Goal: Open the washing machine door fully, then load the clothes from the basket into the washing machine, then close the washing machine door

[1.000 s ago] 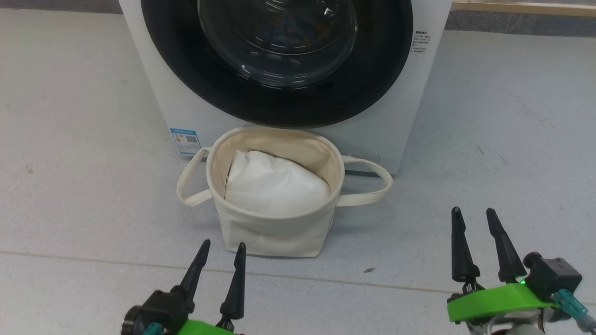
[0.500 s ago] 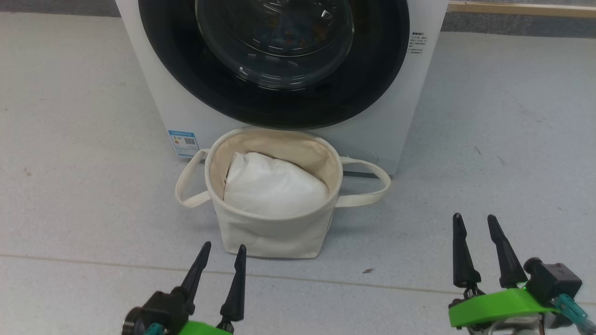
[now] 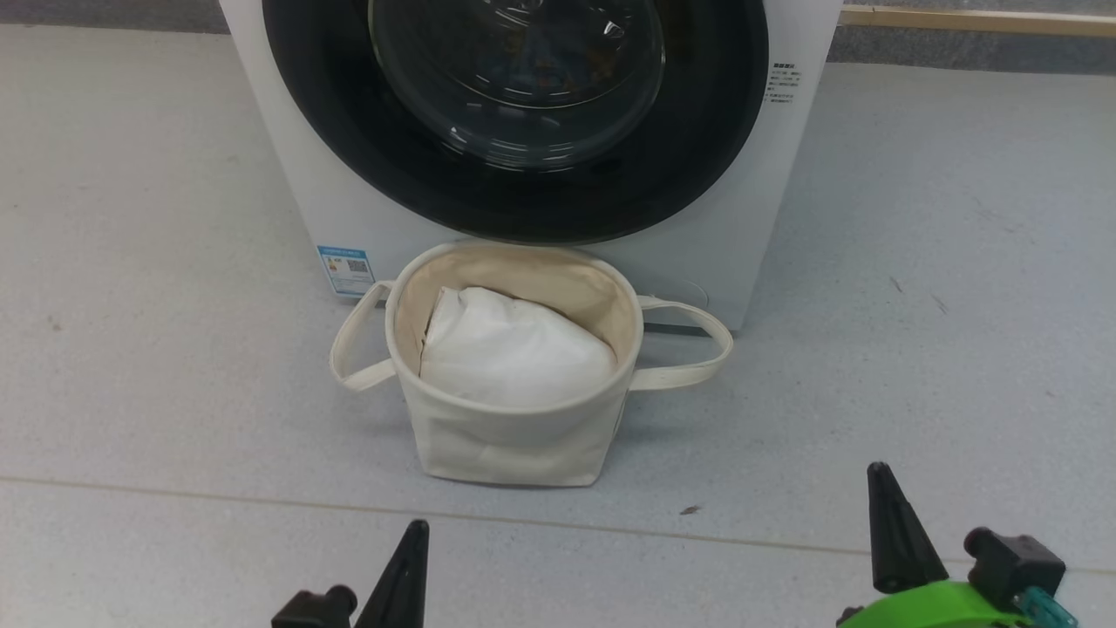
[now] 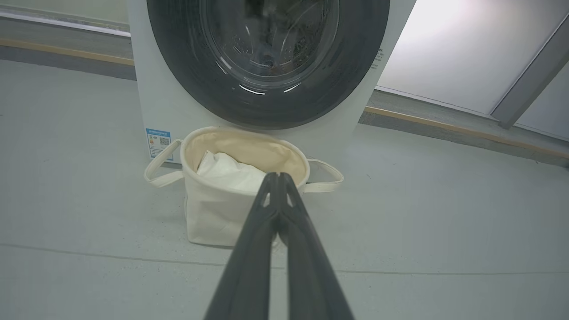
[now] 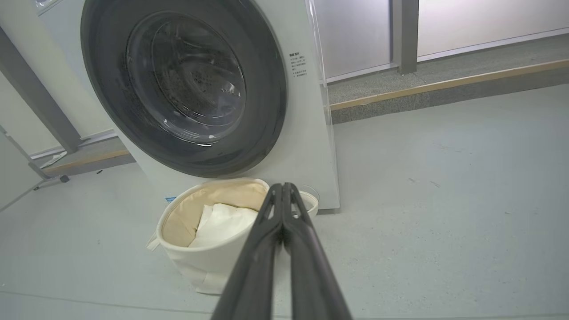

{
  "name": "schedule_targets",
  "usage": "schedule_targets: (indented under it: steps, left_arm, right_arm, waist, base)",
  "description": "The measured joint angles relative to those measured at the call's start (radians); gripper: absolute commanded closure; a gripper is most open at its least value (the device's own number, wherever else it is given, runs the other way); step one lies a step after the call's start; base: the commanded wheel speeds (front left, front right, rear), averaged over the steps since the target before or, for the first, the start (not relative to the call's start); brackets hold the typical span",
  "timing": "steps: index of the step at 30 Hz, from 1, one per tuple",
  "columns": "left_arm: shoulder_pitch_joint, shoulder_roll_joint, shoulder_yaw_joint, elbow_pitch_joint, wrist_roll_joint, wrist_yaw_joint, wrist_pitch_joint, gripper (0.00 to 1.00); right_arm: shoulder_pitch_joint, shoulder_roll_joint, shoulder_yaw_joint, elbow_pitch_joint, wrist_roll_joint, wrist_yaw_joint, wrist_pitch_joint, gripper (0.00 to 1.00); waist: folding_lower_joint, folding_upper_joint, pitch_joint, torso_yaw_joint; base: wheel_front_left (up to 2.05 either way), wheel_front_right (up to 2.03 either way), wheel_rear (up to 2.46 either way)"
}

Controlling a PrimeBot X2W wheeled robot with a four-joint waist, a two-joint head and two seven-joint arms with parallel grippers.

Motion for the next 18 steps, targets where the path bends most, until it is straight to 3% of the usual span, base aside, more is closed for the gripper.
schedule_targets:
  steps: [6,18]
  left_arm:
    - [0.011,0.001,0.006,0.005,-0.070,-0.001,0.015,1.00]
    - [0.010,0.003,0.030,0.005,-0.206,-0.019,0.043,1.00]
  right_arm:
    - [0.004,0.000,-0.001,0.004,0.066,0.000,0.010,1.00]
    - [0.002,-0.001,-0.006,0.007,0.201,0.000,0.041,1.00]
  waist:
    - [0.0023,0.0000,-0.002,-0.001]
    - [0.0001,0.0000,0.000,-0.001]
  base:
    - [0.00,0.00,0.00]
    - [0.00,0.00,0.00]
